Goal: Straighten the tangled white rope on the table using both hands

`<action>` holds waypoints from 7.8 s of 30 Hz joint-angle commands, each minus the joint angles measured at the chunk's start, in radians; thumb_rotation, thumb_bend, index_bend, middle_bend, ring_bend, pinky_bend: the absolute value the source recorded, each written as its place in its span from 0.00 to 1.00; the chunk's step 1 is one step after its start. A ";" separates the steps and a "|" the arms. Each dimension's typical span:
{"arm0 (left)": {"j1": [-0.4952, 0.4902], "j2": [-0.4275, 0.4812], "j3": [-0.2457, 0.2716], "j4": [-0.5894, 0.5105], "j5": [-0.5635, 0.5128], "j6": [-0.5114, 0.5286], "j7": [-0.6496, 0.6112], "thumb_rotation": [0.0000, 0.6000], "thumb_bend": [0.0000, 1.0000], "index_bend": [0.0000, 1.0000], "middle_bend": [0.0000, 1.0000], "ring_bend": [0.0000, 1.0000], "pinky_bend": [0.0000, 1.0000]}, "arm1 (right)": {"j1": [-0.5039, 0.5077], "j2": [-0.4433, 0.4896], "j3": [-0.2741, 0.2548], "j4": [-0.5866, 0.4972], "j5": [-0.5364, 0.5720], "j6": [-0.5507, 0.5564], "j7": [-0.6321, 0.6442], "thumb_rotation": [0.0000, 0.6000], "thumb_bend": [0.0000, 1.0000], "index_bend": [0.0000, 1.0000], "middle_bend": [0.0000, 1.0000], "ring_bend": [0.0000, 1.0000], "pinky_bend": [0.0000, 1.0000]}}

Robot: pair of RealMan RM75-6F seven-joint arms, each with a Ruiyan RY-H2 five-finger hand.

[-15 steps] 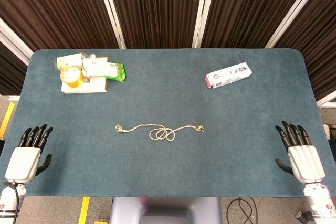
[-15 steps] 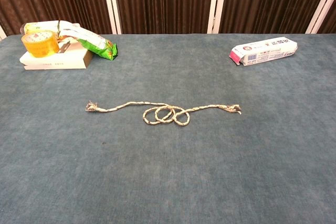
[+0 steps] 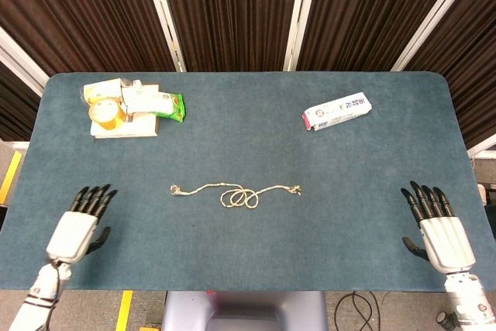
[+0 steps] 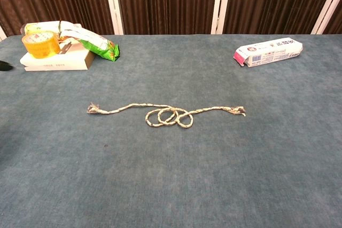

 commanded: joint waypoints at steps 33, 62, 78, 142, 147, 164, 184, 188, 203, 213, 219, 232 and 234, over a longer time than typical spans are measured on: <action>-0.326 -0.528 -0.080 0.671 -0.033 -0.171 -0.203 1.00 0.45 0.45 0.01 0.00 0.00 | 0.020 -0.004 0.007 0.004 0.069 -0.073 -0.037 1.00 0.30 0.00 0.00 0.00 0.00; -0.358 -0.591 -0.052 0.825 -0.066 -0.201 -0.290 1.00 0.47 0.57 0.03 0.00 0.00 | 0.028 -0.021 0.016 0.014 0.101 -0.085 -0.063 1.00 0.30 0.00 0.00 0.00 0.00; -0.308 -0.486 -0.005 0.678 -0.019 -0.076 -0.243 1.00 0.48 0.60 0.04 0.00 0.00 | 0.173 -0.153 0.083 0.075 0.071 -0.199 -0.126 1.00 0.30 0.32 0.00 0.00 0.00; -0.281 -0.396 -0.013 0.668 -0.039 -0.073 -0.303 1.00 0.48 0.61 0.03 0.00 0.00 | 0.621 -0.684 0.230 0.411 0.602 -0.481 -0.567 1.00 0.43 0.66 0.00 0.00 0.00; -0.281 -0.393 -0.013 0.666 -0.039 -0.073 -0.299 1.00 0.48 0.61 0.04 0.00 0.00 | 0.629 -0.688 0.226 0.417 0.615 -0.480 -0.572 1.00 0.48 0.71 0.01 0.00 0.00; -0.272 -0.377 -0.023 0.681 -0.057 -0.074 -0.281 1.00 0.48 0.61 0.04 0.00 0.00 | 0.600 -0.552 0.217 0.315 0.624 -0.417 -0.565 1.00 0.60 0.77 0.05 0.00 0.00; -0.220 -0.352 -0.006 0.750 -0.077 -0.084 -0.303 1.00 0.48 0.61 0.04 0.00 0.01 | 0.440 -0.310 0.143 0.329 0.568 -0.377 -0.336 1.00 0.60 0.78 0.06 0.00 0.00; -0.222 -0.353 -0.004 0.751 -0.074 -0.090 -0.308 1.00 0.48 0.61 0.04 0.00 0.01 | 0.418 -0.297 0.132 0.355 0.554 -0.396 -0.272 1.00 0.60 0.78 0.06 0.00 0.00; -0.220 -0.360 -0.010 0.782 -0.087 -0.119 -0.306 1.00 0.48 0.61 0.04 0.00 0.01 | 0.374 -0.296 0.124 0.466 0.538 -0.433 -0.172 1.00 0.60 0.78 0.06 0.00 0.00; -0.218 -0.376 -0.007 0.817 -0.088 -0.134 -0.317 1.00 0.48 0.61 0.04 0.00 0.01 | 0.361 -0.295 0.129 0.503 0.549 -0.462 -0.165 1.00 0.60 0.78 0.06 0.00 0.00; -0.219 -0.384 -0.005 0.833 -0.086 -0.139 -0.324 1.00 0.48 0.61 0.04 0.00 0.01 | 0.357 -0.298 0.130 0.517 0.550 -0.475 -0.167 1.00 0.60 0.78 0.06 0.00 0.00; -0.220 -0.404 0.003 0.859 -0.080 -0.151 -0.337 1.00 0.48 0.61 0.04 0.00 0.01 | 0.354 -0.322 0.128 0.556 0.545 -0.503 -0.167 1.00 0.60 0.78 0.06 0.00 0.00; -0.220 -0.407 0.004 0.863 -0.079 -0.152 -0.338 1.00 0.48 0.61 0.04 0.00 0.01 | 0.353 -0.327 0.128 0.562 0.543 -0.506 -0.166 1.00 0.60 0.77 0.06 0.00 0.00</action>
